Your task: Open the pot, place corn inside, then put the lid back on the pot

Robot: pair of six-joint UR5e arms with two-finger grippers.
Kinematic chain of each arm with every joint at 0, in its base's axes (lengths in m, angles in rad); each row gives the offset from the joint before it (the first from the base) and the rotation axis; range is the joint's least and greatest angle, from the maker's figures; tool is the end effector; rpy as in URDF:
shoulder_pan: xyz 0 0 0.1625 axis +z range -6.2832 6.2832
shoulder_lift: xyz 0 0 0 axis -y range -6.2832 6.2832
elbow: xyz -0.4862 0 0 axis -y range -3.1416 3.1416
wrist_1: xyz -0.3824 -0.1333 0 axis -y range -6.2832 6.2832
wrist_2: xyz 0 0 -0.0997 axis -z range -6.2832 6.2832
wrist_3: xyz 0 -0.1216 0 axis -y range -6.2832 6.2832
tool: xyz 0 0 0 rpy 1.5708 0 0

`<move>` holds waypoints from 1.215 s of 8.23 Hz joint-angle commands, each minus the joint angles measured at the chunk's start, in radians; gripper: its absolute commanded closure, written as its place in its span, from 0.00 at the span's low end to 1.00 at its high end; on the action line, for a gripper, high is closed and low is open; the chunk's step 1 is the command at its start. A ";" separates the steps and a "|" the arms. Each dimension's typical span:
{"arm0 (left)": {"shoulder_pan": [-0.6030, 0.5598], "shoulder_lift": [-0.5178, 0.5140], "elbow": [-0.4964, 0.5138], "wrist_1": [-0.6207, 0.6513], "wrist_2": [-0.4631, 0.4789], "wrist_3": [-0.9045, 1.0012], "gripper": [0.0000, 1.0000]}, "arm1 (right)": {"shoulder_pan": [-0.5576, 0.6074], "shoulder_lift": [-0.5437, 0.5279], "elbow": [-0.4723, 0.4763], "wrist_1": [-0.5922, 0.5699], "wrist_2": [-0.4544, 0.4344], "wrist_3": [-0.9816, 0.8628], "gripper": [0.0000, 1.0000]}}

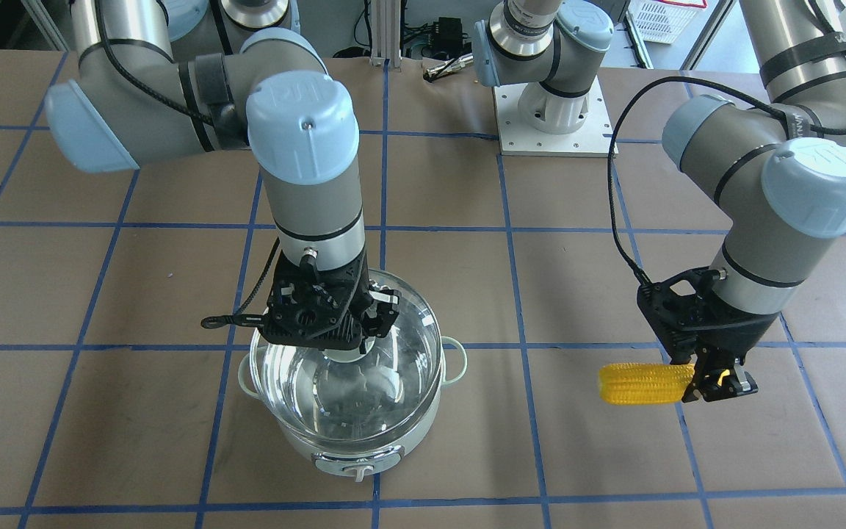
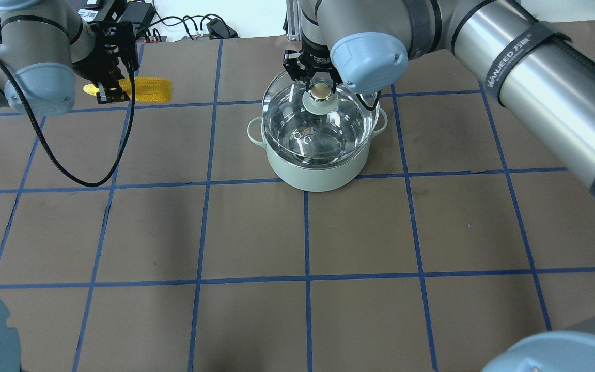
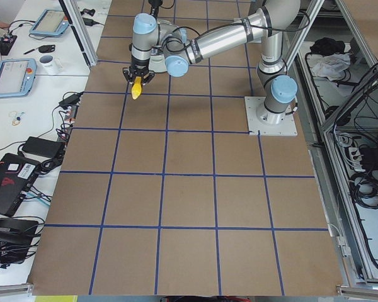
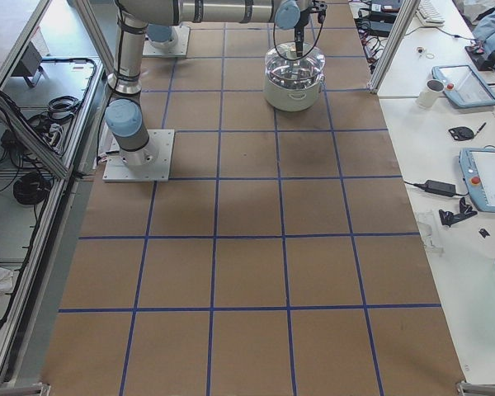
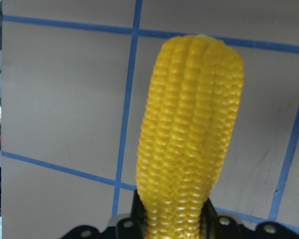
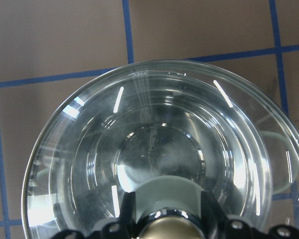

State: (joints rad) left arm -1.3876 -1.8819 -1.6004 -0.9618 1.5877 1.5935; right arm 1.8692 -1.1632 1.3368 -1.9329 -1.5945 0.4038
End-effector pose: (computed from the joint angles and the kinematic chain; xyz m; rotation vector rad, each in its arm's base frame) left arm -0.0129 -0.6509 0.4068 1.8862 2.2212 -0.2289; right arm 0.3275 -0.6213 0.4421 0.1660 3.0813 -0.2865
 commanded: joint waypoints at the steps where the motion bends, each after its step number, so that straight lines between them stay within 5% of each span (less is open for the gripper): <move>1: -0.147 0.052 -0.003 -0.002 -0.002 -0.088 1.00 | -0.078 -0.143 -0.011 0.186 0.024 -0.089 0.71; 5: -0.399 0.057 -0.003 0.012 -0.009 -0.399 1.00 | -0.306 -0.314 -0.001 0.440 0.045 -0.400 0.72; 10: -0.531 -0.054 0.008 0.159 -0.035 -0.590 1.00 | -0.363 -0.346 0.028 0.488 0.058 -0.470 0.73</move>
State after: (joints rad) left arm -1.8785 -1.8897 -1.5948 -0.8619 1.5533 1.0597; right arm 1.5098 -1.5013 1.3590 -1.4490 -1.5395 -0.0625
